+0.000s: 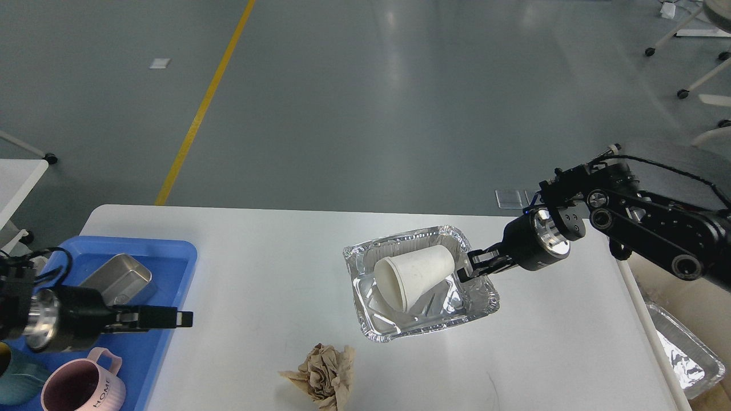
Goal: Tidy desktop
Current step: 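Reach the left gripper down to the crumpled brown napkin and grasp it, then lift the brown napkin with the left gripper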
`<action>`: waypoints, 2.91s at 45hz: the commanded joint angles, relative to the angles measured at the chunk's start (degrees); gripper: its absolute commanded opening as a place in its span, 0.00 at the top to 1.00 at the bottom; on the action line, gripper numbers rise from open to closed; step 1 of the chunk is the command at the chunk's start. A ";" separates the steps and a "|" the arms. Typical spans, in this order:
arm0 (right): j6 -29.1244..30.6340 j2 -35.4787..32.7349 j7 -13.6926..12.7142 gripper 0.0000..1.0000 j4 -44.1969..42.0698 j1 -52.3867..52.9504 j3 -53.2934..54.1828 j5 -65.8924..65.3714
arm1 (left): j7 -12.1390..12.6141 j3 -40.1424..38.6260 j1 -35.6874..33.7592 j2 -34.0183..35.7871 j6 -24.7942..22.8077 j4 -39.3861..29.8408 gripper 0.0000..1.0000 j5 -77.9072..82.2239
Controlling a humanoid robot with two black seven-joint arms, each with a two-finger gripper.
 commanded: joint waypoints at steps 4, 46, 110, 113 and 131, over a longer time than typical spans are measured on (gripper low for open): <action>0.06 -0.24 0.00 1.00 -0.03 -0.09 -0.01 0.00 | 4.43 8.61 -5.91 -19.41 0.17 8.59 0.20 6.16; -0.03 -0.15 0.00 1.00 -0.29 -0.79 -0.09 -0.26 | 5.92 19.81 -10.06 -43.71 1.58 24.97 0.59 18.12; -0.20 0.46 -0.09 1.00 -0.64 -1.32 -0.09 -0.26 | -2.60 -13.59 -22.27 -1.61 -13.17 7.22 1.00 -9.38; -0.20 0.46 -0.09 1.00 -0.64 -1.32 -0.09 -0.26 | -2.86 -13.59 -24.30 -1.43 -13.17 7.22 1.00 -11.58; -0.20 0.72 0.00 1.00 -0.64 -1.14 -0.01 -0.18 | -2.43 -4.11 -34.32 -18.38 -13.17 11.34 1.00 -11.41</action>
